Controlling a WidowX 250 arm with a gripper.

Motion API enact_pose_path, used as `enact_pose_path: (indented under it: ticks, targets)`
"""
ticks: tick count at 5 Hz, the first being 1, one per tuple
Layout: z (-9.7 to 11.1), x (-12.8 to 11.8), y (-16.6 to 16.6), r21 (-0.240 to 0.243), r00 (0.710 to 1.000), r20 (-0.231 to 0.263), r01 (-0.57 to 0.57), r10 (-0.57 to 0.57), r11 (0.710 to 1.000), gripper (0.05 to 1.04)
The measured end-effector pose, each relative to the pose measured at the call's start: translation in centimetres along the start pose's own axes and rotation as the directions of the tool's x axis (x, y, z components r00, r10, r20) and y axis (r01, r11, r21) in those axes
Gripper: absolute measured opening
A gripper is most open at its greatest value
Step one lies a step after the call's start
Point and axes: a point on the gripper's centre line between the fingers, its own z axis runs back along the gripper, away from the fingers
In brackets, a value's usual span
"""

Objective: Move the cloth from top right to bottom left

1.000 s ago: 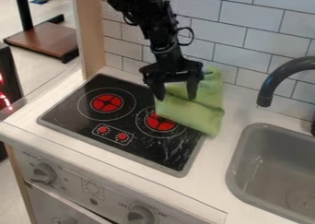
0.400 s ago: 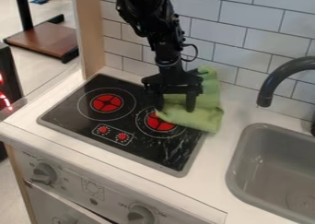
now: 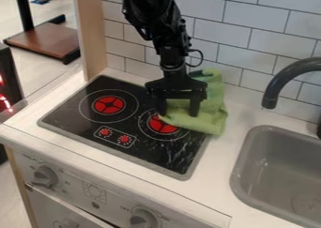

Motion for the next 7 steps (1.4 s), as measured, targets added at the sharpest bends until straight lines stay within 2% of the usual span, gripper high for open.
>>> enact_pose_path:
  ticks: [3,5,6,7]
  targets:
    - [0.1,-0.4,3.3,0.035,0.997,-0.005,-0.072,0.073,0.997,0.999]
    - [0.7,-1.0,7.6,0.083,0.986,-0.004,-0.168,0.169,0.982,0.999]
    - [1.2,-1.4,9.9,0.114,0.972,0.007,-0.234,0.235,0.966,0.999]
    - [2.1,-2.7,13.1,0.140,0.945,0.012,-0.326,0.327,0.935,0.999]
